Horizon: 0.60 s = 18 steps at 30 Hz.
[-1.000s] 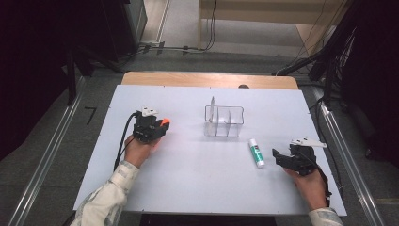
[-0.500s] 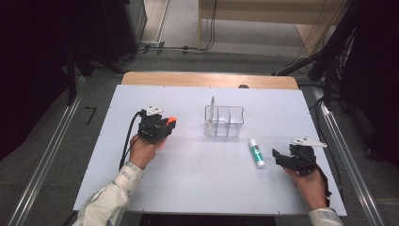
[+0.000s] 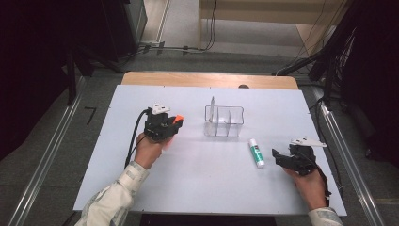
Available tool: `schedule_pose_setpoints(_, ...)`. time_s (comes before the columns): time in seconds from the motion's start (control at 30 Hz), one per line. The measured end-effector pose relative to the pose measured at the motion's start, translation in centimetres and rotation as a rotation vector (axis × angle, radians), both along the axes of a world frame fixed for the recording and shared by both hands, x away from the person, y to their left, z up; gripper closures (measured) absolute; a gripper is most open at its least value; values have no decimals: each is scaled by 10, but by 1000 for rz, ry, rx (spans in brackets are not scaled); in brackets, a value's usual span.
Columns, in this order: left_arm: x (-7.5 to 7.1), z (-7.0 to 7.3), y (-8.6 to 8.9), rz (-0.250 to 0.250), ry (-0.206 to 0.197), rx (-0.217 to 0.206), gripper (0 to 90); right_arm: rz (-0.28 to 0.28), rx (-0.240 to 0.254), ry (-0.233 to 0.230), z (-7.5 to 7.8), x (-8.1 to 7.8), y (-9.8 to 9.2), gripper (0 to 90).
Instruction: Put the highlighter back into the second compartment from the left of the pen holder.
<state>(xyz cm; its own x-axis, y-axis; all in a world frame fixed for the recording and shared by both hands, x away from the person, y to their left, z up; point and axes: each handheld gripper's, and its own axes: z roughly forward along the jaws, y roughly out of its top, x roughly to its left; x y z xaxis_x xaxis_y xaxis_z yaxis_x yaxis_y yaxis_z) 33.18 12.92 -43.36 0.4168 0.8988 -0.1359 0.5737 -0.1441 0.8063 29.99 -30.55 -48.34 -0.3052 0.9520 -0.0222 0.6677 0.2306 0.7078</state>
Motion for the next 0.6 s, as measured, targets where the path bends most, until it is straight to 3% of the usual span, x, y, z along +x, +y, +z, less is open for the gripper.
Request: schedule_pose_setpoints(0.6,3,17,-33,-53,-38,-25,672,4,0,-1,0,0,-1,271)
